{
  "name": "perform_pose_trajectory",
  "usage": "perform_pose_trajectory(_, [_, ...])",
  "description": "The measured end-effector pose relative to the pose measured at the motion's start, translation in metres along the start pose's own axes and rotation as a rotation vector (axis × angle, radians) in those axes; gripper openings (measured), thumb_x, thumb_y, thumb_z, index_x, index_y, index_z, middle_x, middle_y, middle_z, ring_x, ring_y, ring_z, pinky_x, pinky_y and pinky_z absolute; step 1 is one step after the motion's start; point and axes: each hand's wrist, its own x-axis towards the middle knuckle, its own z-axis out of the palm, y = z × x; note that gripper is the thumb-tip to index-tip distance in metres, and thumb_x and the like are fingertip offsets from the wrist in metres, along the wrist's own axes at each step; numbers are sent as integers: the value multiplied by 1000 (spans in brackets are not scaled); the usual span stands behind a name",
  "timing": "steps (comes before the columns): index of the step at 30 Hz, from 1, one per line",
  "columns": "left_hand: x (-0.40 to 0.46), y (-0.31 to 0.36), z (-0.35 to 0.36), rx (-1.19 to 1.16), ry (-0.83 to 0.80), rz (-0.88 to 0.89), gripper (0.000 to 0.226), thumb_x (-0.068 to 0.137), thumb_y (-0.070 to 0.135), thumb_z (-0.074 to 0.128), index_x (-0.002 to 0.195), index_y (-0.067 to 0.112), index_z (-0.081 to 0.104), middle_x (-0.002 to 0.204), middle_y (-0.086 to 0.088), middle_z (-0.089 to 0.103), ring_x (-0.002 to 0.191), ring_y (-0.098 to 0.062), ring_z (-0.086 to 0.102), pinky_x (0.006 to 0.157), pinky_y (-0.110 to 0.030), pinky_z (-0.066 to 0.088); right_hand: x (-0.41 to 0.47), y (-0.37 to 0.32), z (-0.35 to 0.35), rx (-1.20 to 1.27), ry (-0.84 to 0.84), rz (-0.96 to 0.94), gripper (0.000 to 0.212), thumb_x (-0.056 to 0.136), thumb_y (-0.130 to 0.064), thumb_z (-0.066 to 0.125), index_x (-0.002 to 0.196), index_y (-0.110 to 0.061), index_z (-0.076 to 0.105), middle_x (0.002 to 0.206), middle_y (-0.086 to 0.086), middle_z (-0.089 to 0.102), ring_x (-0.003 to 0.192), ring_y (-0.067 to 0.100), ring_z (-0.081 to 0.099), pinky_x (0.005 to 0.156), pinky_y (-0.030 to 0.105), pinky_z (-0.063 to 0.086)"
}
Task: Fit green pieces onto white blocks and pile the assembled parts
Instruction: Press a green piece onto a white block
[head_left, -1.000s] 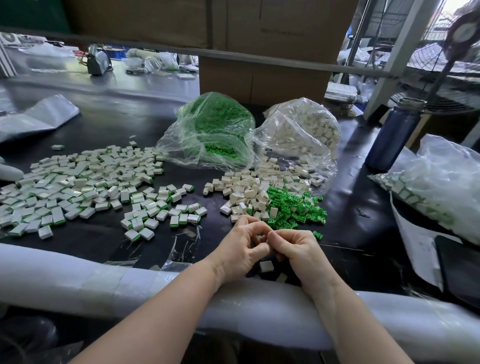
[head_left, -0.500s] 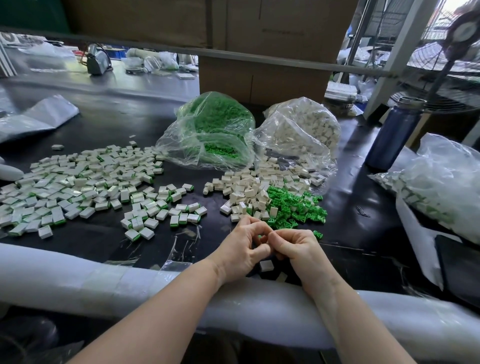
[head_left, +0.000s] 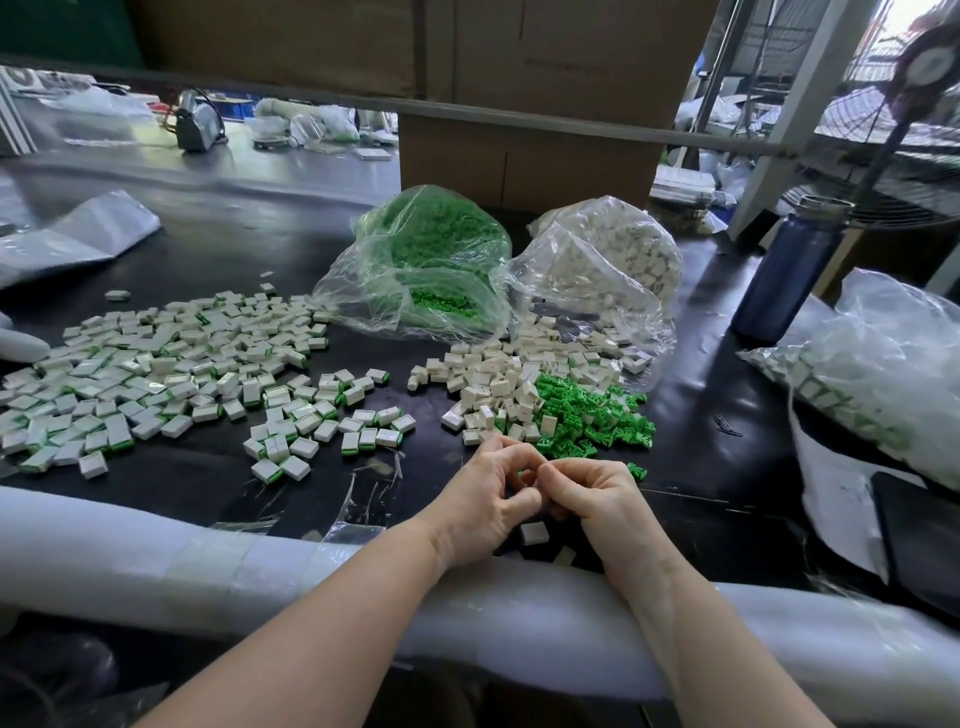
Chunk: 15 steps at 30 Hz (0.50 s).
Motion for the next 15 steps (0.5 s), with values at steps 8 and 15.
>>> perform_pose_trajectory(8, [-1,1,0,-8,-6,5,13,86,2,57,86,15,59,109,-14,44,82,-15,47,80,-19,44,0,1,-1,-11,4,22,23,88,-6,58,72,-4,74,57,8,62,50,11,55,48,20,45])
perform_pose_trajectory(15, [-1,1,1,-24,-19,0,14,86,2,57,87,16,59,107,-11,43,81,-16,47,79,-22,45,0,3,-2,-30,28,37,21,87,-7,59,72,-1,74,57,10,62,54,18,56,52,25,48])
